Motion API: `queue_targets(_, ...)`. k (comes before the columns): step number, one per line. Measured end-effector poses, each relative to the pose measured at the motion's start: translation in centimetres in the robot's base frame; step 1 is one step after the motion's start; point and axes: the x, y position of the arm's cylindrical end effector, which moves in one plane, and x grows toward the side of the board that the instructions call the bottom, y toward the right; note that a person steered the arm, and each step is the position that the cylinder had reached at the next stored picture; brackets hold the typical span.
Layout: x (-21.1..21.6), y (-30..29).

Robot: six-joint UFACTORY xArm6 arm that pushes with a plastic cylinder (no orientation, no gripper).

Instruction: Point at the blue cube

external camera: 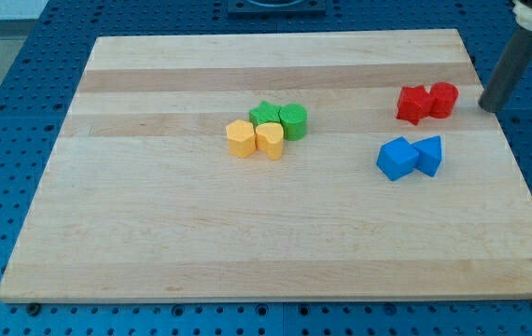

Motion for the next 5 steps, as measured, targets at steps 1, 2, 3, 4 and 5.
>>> queue_targets(1, 0.0, -2.6)
queue_targets(2, 0.0, -5.3)
queue_targets(3, 0.0, -6.2)
queue_targets(4, 0.4, -4.9)
queue_targets(5, 2.9, -4.4)
